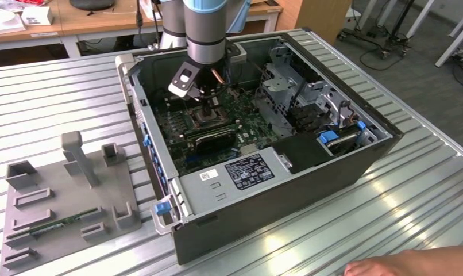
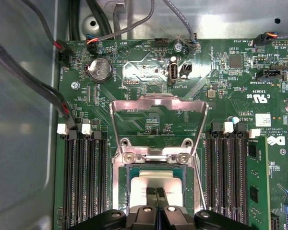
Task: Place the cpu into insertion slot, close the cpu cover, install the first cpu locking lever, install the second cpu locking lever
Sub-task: 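Place the cpu into insertion slot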
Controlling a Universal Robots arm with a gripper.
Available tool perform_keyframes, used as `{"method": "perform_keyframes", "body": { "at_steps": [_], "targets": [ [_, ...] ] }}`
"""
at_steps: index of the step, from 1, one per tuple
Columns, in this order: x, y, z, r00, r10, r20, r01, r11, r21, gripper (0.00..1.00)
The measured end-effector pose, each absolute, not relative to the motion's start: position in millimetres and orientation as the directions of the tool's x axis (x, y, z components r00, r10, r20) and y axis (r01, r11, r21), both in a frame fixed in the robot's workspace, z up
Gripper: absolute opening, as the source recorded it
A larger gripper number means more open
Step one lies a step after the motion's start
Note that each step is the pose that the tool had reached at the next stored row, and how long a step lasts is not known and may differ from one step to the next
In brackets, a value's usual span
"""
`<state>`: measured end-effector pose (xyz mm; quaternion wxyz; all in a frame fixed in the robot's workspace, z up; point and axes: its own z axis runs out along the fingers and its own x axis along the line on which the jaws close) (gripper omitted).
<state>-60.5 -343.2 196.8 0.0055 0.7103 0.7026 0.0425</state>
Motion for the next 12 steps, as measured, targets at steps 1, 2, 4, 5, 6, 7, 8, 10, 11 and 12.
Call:
{"method": "perform_keyframes", "body": {
  "at_steps": [1, 2, 4, 5, 6, 7, 8, 10, 11, 12],
  "targets": [
    [-60.5, -342.8, 196.8, 0.009, 0.999, 0.053, 0.998, -0.012, 0.068, 0.11],
    [-60.6, -342.4, 196.9, 0.009, 0.999, 0.053, 0.998, -0.012, 0.068, 0.11],
    [-60.5, -341.4, 196.8, 0.009, 0.999, 0.053, 0.998, -0.012, 0.068, 0.11],
    [-60.5, -341.0, 196.8, 0.008, 0.999, 0.053, 0.998, -0.012, 0.068, 0.11],
    [-60.6, -340.7, 196.8, 0.008, 0.999, 0.052, 0.998, -0.012, 0.068, 0.11],
    [-60.6, -340.2, 196.8, 0.008, 0.999, 0.052, 0.998, -0.012, 0.067, 0.11],
    [-60.6, -339.8, 196.8, 0.008, 0.999, 0.052, 0.998, -0.012, 0.067, 0.11],
    [-60.6, -339.6, 196.9, 0.008, 0.999, 0.052, 0.998, -0.011, 0.067, 0.11],
    [-60.6, -339.5, 196.9, 0.008, 0.999, 0.052, 0.998, -0.011, 0.067, 0.11],
    [-60.7, -339.4, 197.0, 0.008, 0.999, 0.052, 0.998, -0.012, 0.067, 0.11]
  ]
}}
